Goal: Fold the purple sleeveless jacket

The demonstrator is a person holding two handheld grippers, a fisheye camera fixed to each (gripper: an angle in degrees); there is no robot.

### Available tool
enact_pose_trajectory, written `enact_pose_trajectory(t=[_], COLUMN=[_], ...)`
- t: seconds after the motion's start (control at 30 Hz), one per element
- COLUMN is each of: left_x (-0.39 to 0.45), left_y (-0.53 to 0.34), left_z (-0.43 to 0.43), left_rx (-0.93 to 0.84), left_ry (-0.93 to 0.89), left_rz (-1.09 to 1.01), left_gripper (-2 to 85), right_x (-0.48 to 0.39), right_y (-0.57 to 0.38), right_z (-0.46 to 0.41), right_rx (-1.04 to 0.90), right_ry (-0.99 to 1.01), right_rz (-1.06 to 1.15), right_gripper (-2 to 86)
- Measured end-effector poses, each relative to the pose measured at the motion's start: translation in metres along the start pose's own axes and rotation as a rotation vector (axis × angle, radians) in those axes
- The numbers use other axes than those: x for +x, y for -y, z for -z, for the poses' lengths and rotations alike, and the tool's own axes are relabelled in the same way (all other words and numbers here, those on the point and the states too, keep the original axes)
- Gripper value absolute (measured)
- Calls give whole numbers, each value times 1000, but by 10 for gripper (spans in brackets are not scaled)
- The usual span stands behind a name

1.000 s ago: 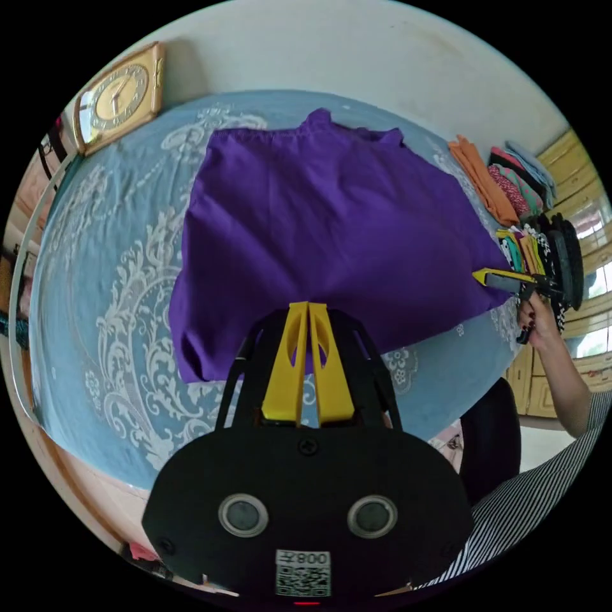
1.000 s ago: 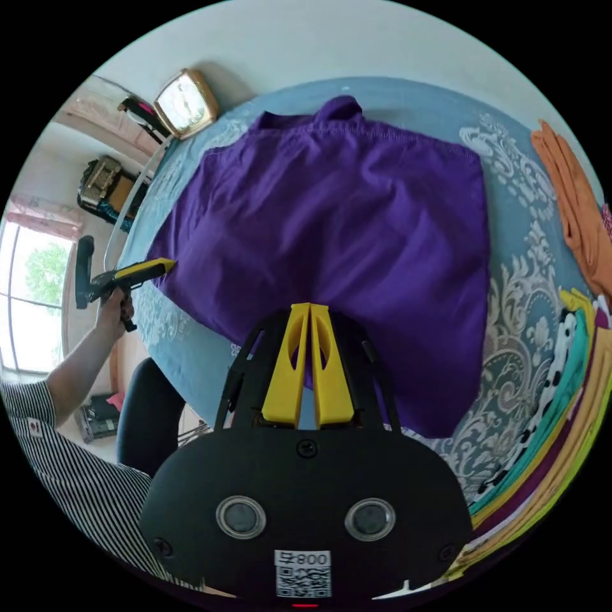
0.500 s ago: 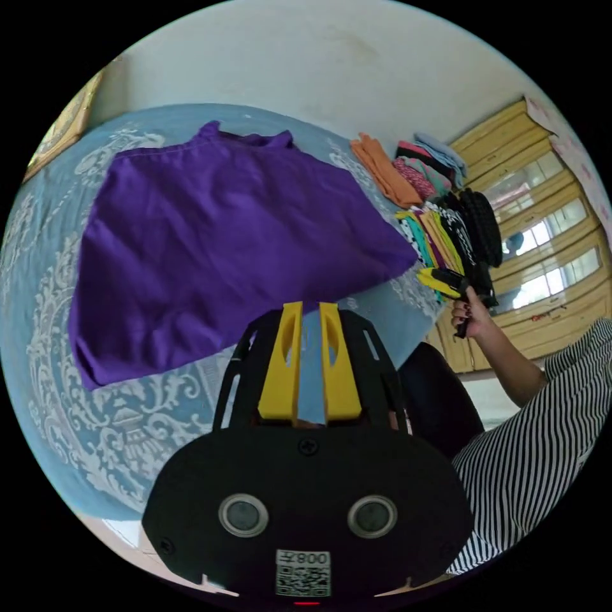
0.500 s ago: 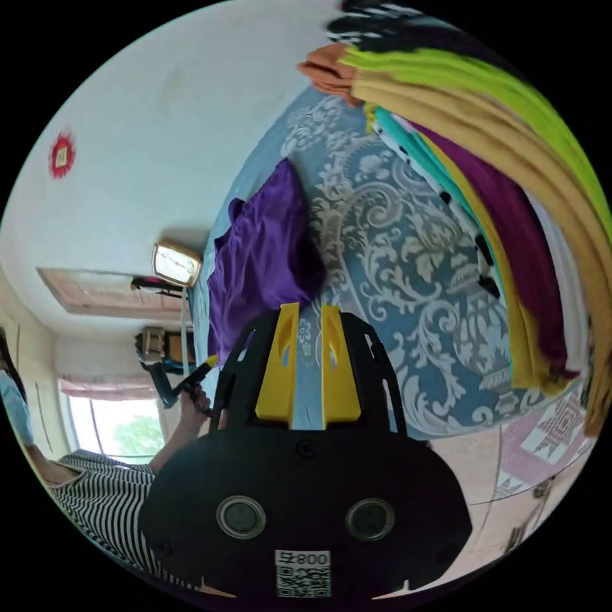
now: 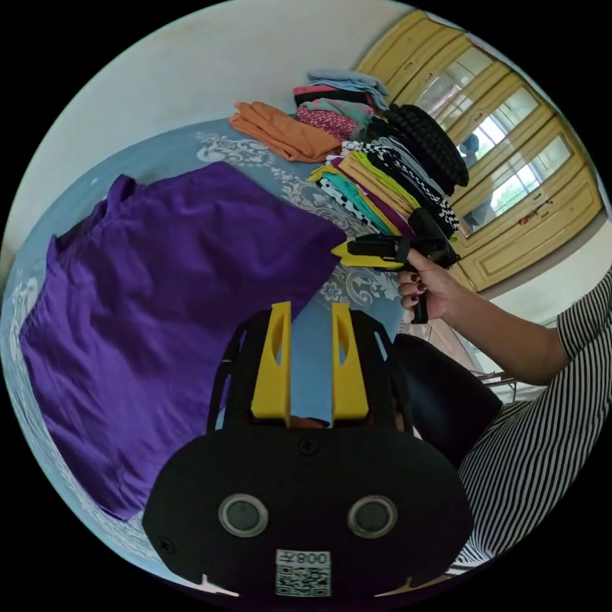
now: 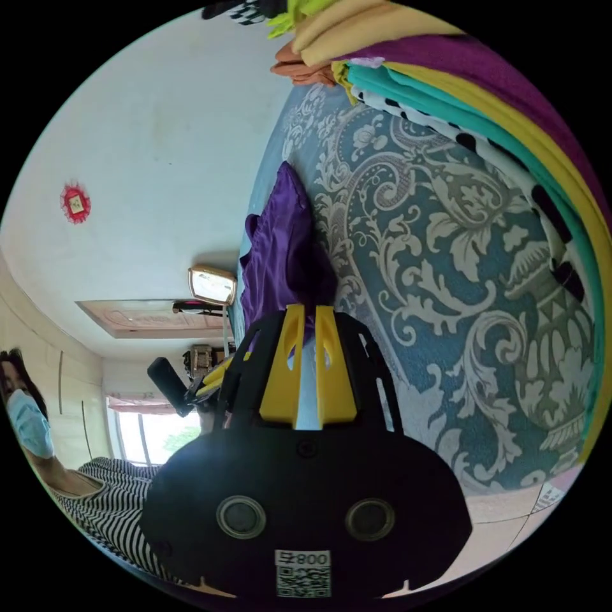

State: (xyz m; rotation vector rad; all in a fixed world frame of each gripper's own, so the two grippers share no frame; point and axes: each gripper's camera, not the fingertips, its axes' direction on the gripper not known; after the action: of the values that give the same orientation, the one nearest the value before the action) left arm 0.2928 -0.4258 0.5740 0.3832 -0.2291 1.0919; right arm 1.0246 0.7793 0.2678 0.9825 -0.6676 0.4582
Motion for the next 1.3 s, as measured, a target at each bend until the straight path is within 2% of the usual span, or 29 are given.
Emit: enact_pose_trajectory(t=[0.23, 0.3, 0.37, 0.53, 0.7, 1.3], left_x=[57, 71, 73, 42, 14, 22], left_y=[57, 69, 72, 66, 54, 67], left_z=[-61, -76, -79, -63, -47, -41], left_rx=[-92, -107, -97, -1, 105, 178], left_ry=[190, 350, 418, 320, 209, 133], left_rz=[-195, -218, -209, -6, 161, 183], left_gripper=[116, 76, 42, 22, 20, 18], right_x=[-37, -52, -59, -34, 31, 45], right_y=[14, 21, 26, 39, 72, 211], right_z=[-4, -12, -16, 3, -1, -89], right_rx=[-65, -102, -123, -63, -56, -142], right_ry=[30, 28, 15, 87, 126, 131], right_rz=[189, 260, 302, 288, 108, -10], right_gripper=[16, 18, 20, 25, 31, 63])
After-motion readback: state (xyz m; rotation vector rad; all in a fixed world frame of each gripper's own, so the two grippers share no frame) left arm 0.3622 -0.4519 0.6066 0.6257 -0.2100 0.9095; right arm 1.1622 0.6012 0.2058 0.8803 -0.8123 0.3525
